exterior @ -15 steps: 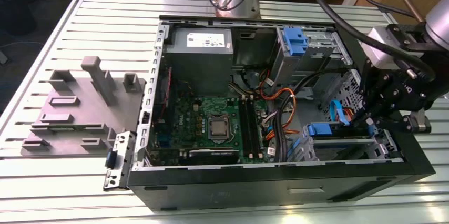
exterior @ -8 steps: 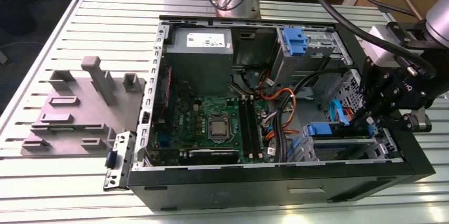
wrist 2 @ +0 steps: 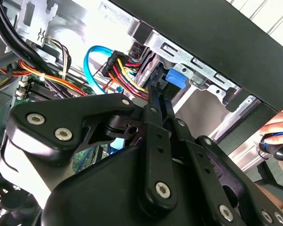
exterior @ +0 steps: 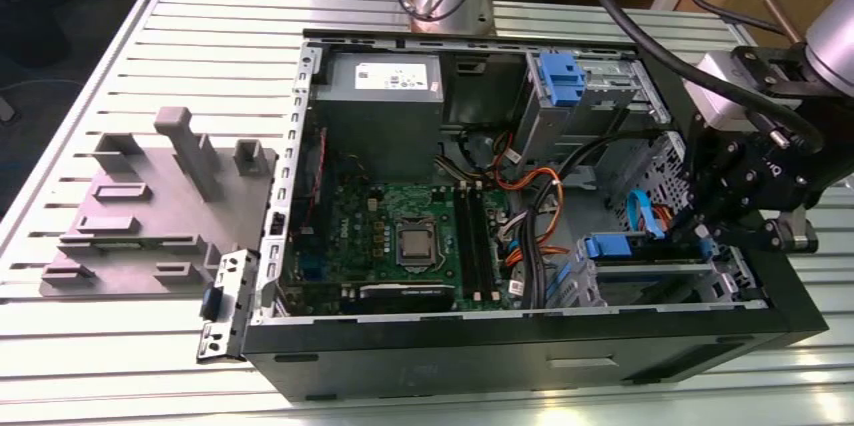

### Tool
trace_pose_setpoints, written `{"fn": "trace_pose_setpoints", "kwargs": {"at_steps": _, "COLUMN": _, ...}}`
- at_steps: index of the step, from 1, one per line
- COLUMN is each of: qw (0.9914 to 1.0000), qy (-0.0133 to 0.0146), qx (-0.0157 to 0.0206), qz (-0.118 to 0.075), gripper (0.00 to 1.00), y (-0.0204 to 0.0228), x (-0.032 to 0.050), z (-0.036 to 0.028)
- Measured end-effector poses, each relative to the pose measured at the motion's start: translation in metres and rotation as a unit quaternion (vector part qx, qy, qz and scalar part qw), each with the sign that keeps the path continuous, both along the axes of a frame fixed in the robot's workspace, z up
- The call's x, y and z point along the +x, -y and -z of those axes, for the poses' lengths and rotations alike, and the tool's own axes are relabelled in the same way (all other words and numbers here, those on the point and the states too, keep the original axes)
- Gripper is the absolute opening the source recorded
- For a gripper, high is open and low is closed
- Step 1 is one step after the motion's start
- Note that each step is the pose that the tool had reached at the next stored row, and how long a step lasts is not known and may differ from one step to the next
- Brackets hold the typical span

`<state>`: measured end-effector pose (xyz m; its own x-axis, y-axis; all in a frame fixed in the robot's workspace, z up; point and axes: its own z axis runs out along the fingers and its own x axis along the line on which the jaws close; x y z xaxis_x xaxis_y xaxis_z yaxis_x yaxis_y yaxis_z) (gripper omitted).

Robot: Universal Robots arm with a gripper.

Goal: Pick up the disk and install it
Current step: 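Insert the second disk wire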

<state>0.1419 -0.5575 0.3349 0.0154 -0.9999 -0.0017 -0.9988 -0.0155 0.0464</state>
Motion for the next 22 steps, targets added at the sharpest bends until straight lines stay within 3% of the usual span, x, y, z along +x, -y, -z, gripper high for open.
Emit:
{"fn": "trace_pose_setpoints", "kwargs": {"at_steps": 8, "qw": 1.0, "qy": 0.0, "qx": -0.0017, "qz": 0.0, "gripper": 0.16, "y": -0.0005, "x": 0.0, "z": 0.0017}}
{"fn": "trace_pose_setpoints", "kwargs": {"at_steps": 13, "qw": 0.99998, "qy": 0.0, "qx": -0.0033, "qz": 0.004, "gripper": 0.16, "y": -0.0012, "x": 0.0, "z": -0.0013}}
{"fn": "trace_pose_setpoints", "kwargs": {"at_steps": 22, "qw": 0.99993, "qy": 0.0, "qx": -0.006, "qz": 0.01, "gripper": 0.16, "y": -0.0038, "x": 0.0, "z": -0.0005}}
